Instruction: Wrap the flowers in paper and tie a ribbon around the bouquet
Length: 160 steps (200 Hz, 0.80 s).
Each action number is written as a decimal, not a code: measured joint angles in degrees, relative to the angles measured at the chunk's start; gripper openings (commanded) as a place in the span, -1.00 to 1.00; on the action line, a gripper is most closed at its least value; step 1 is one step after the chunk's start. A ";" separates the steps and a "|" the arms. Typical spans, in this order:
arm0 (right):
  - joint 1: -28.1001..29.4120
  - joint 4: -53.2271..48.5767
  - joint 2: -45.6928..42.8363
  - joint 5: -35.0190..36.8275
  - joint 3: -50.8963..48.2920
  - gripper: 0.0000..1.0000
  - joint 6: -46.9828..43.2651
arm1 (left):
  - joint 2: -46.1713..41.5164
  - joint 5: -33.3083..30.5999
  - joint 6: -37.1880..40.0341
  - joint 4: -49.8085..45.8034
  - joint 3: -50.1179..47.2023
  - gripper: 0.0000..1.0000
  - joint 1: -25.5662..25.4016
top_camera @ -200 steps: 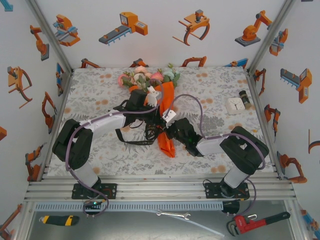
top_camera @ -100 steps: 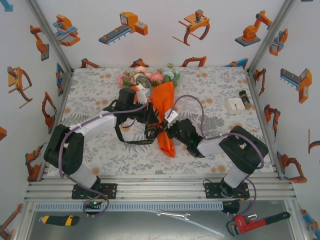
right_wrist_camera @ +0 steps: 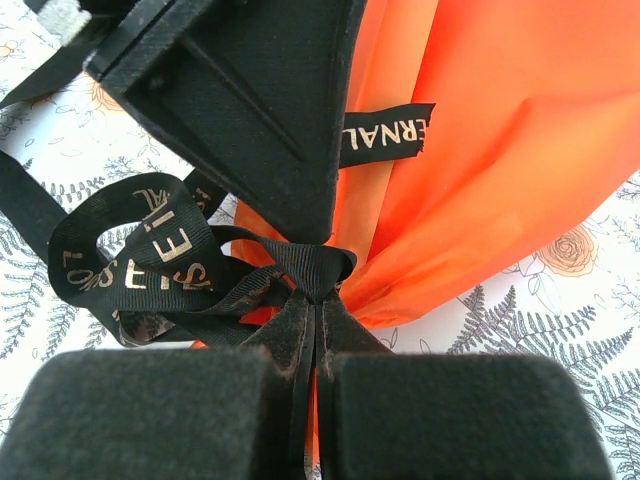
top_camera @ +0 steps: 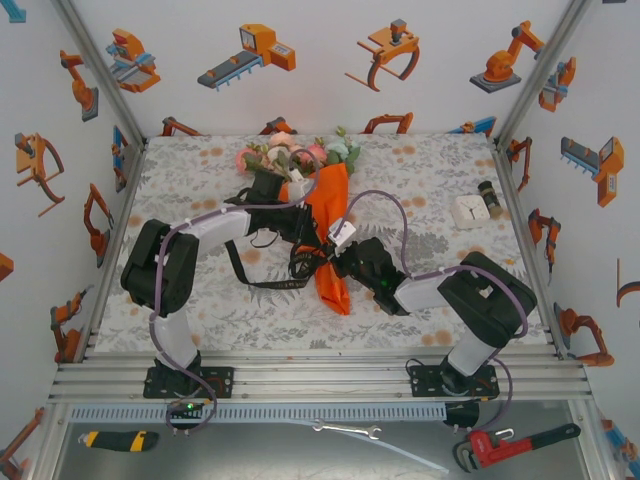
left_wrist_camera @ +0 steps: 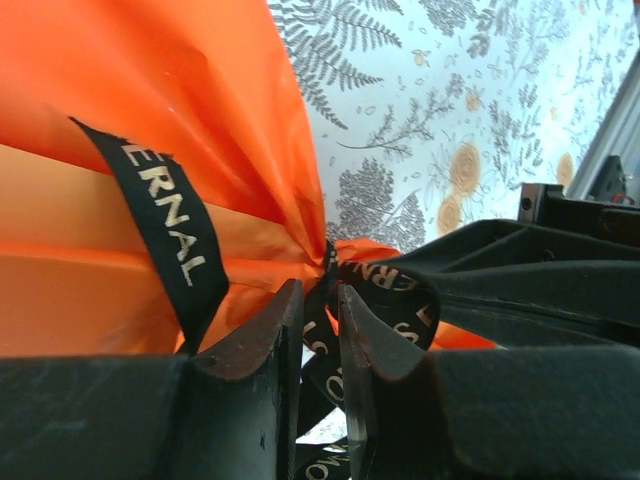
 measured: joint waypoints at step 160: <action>-0.37 0.28 0.00 -0.13 -0.46 -1.00 0.00 | 0.81 4.35 0.87 -0.35 -0.46 -0.28 -0.66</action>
